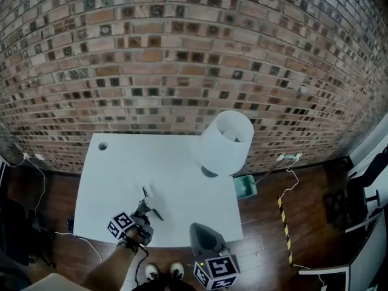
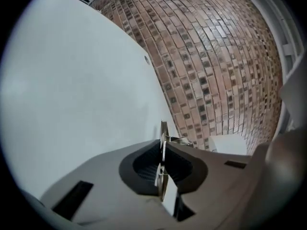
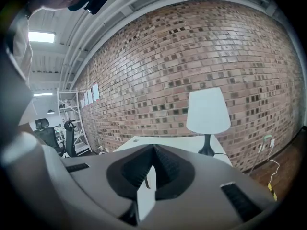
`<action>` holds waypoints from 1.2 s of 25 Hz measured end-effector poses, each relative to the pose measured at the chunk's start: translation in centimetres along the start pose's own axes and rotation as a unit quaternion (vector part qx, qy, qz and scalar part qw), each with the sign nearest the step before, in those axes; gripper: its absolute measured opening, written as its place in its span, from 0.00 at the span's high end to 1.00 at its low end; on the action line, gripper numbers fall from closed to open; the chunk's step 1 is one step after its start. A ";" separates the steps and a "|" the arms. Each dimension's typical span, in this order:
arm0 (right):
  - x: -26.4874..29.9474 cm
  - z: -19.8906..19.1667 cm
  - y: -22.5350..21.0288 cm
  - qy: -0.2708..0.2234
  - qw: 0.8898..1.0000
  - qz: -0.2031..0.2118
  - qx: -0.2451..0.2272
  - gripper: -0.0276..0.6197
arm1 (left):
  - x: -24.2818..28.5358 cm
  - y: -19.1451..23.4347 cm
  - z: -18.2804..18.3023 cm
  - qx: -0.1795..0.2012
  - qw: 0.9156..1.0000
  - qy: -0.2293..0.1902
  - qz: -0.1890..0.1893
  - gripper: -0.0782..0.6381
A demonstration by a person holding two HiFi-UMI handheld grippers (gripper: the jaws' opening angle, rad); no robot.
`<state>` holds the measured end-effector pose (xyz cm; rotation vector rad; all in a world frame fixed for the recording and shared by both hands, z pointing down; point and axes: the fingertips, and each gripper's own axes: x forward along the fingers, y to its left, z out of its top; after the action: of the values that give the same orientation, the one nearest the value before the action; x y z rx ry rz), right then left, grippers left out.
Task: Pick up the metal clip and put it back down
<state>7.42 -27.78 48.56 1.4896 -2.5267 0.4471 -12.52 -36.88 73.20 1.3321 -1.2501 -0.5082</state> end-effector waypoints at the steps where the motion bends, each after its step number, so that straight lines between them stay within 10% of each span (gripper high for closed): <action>1: 0.1 -0.1 -0.2 0.002 1.000 -0.001 0.001 0.98 | 0.2 0.2 -0.1 -0.001 1.000 0.000 0.002 0.85; 11: 1.0 -0.8 -0.8 0.013 1.000 -0.004 0.005 0.98 | 1.4 1.2 -1.4 0.026 0.999 0.021 0.022 0.85; 15: 1.3 -1.1 -1.0 0.016 1.000 -0.003 0.009 0.98 | 1.5 1.3 -1.6 0.107 0.992 0.048 0.049 0.85; 20: 1.7 -1.0 -0.6 0.013 1.000 0.008 0.016 0.98 | 0.3 1.3 -0.5 0.310 0.939 0.073 0.133 0.76; 30: 2.1 -0.5 0.0 0.003 1.000 0.016 0.014 0.98 | -2.1 0.5 1.6 0.455 0.876 0.049 0.151 0.77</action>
<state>6.36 -29.33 49.67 1.4580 -2.5531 0.4931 -14.79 -35.58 72.51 1.8360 -1.6522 0.4456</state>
